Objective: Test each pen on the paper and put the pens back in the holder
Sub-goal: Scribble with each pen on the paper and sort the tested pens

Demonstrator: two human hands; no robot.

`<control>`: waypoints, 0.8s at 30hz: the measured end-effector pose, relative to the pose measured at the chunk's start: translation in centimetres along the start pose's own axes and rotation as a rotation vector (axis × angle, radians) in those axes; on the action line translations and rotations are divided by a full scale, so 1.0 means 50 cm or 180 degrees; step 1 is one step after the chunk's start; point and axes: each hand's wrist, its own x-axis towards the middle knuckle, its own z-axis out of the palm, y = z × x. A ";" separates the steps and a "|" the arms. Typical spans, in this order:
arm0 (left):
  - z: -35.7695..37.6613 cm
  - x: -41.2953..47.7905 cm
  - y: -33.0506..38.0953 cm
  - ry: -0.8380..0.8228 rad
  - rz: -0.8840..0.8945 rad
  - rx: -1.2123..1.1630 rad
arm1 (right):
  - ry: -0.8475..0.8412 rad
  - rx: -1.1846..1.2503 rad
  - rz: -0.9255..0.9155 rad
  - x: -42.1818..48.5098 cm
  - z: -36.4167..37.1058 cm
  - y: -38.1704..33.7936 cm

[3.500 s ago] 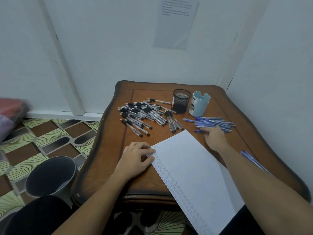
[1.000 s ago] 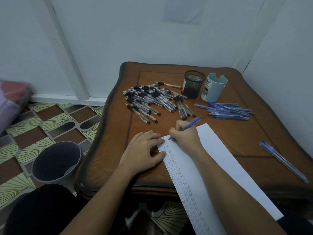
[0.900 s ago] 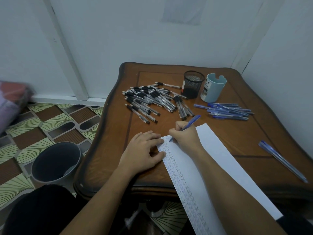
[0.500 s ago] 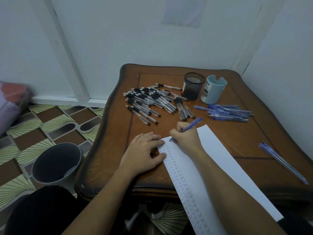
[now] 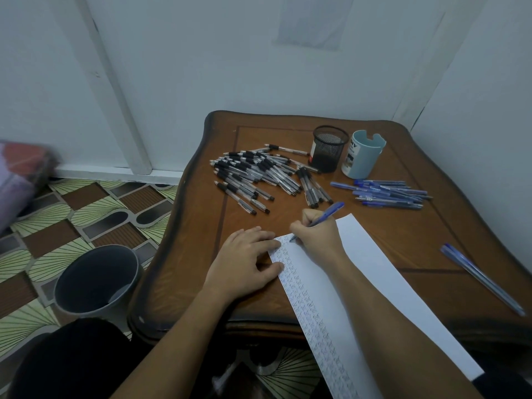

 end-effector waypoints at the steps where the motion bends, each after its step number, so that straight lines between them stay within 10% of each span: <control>1: 0.000 0.000 0.000 0.0000 0.0004 -0.0003 | -0.0011 -0.0011 -0.0009 0.000 0.000 0.000; 19: 0.001 0.001 -0.003 0.0014 0.0008 -0.0040 | 0.0008 -0.0066 -0.0045 0.001 -0.001 0.007; 24: 0.000 0.002 -0.003 -0.0040 -0.0016 -0.0045 | 0.0707 0.0582 0.0546 0.014 -0.014 -0.014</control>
